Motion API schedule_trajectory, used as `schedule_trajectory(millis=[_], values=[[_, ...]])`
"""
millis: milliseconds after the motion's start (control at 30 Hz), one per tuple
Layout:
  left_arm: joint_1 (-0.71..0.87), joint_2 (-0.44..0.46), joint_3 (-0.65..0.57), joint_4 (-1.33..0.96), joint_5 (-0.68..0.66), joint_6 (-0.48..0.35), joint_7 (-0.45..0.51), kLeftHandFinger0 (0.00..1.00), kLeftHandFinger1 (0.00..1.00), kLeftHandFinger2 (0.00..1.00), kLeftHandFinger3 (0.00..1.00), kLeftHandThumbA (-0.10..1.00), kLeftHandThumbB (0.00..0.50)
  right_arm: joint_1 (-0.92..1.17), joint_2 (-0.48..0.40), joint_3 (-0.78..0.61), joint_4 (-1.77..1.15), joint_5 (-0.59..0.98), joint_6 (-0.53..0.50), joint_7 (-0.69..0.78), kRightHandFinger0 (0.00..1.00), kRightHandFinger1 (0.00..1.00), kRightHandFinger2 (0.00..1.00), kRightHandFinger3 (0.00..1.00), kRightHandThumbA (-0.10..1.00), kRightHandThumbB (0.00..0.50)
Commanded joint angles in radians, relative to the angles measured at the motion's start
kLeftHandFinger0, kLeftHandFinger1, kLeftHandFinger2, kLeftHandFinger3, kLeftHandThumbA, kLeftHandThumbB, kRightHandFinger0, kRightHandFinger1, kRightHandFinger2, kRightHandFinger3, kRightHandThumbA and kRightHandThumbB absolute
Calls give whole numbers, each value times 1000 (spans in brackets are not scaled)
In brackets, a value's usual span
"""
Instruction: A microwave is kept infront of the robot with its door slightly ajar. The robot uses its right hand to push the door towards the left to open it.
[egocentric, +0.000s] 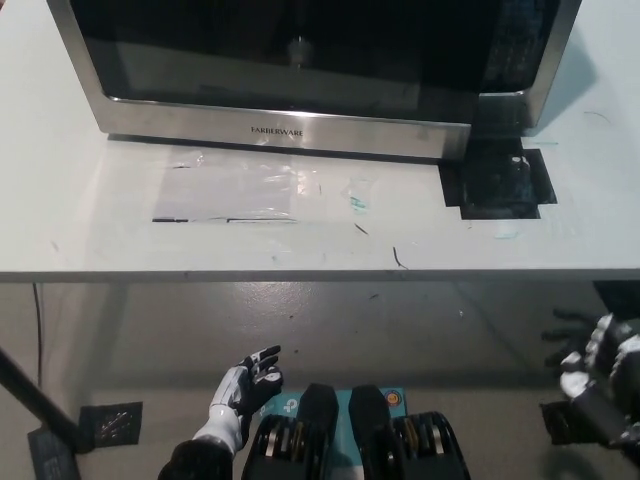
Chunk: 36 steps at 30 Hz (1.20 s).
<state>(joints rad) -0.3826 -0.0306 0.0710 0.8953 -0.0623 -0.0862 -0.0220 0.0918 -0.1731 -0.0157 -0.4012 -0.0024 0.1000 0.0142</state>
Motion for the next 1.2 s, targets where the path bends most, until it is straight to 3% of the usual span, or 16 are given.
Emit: schedule_trajectory(millis=[0,100,167,233,300,367,533,667,733,933,1033,1167], values=[[-23,4,-2,-20,-11,-46,-19,862,833,852,749,109,191,-135,-116,-40,-374,202,323,68,361,403,497,653,79,135],[-22,5,-1,-15,-9,-46,-13,823,802,830,729,124,211,-187,-162,-51,-422,233,369,62,373,397,482,656,92,130],[-19,5,-1,-19,-11,-38,-15,832,822,854,762,114,193,-245,-198,-59,-416,228,370,57,308,358,462,638,40,130],[-16,6,-7,-29,1,-27,-4,943,929,930,826,104,176,-336,-216,-68,-351,227,370,53,274,320,416,618,-10,142],[-11,5,-7,-41,2,-15,1,952,935,927,824,99,171,-392,-218,-76,-288,221,370,45,293,339,432,616,-89,132],[-10,4,-10,-45,3,-13,0,965,950,940,844,118,165,-433,-224,-79,-247,218,370,34,312,358,458,617,-100,122],[-19,4,-8,-33,-4,-23,-8,948,928,930,835,109,180,-586,-224,-77,-50,144,339,34,319,371,480,621,-75,115],[-25,7,-9,-25,-4,-38,-11,950,939,936,830,99,182,-707,-221,-78,133,114,298,25,293,367,492,621,-46,141],[-29,6,-5,-19,-9,-42,-13,873,871,886,783,98,194,-759,-237,-49,202,51,268,20,288,362,476,621,-21,138],[-34,3,3,-6,-21,-47,-16,863,831,836,727,103,210,-867,-249,-3,400,-22,213,19,288,348,454,626,85,166],[-29,7,-10,-3,-7,-59,-17,848,830,849,749,125,197,-895,-247,19,488,-55,211,7,277,337,447,625,14,162],[-35,5,-6,0,-13,-59,-16,889,875,882,781,117,201,-934,-241,27,607,-73,190,-1,268,339,440,634,26,177]])
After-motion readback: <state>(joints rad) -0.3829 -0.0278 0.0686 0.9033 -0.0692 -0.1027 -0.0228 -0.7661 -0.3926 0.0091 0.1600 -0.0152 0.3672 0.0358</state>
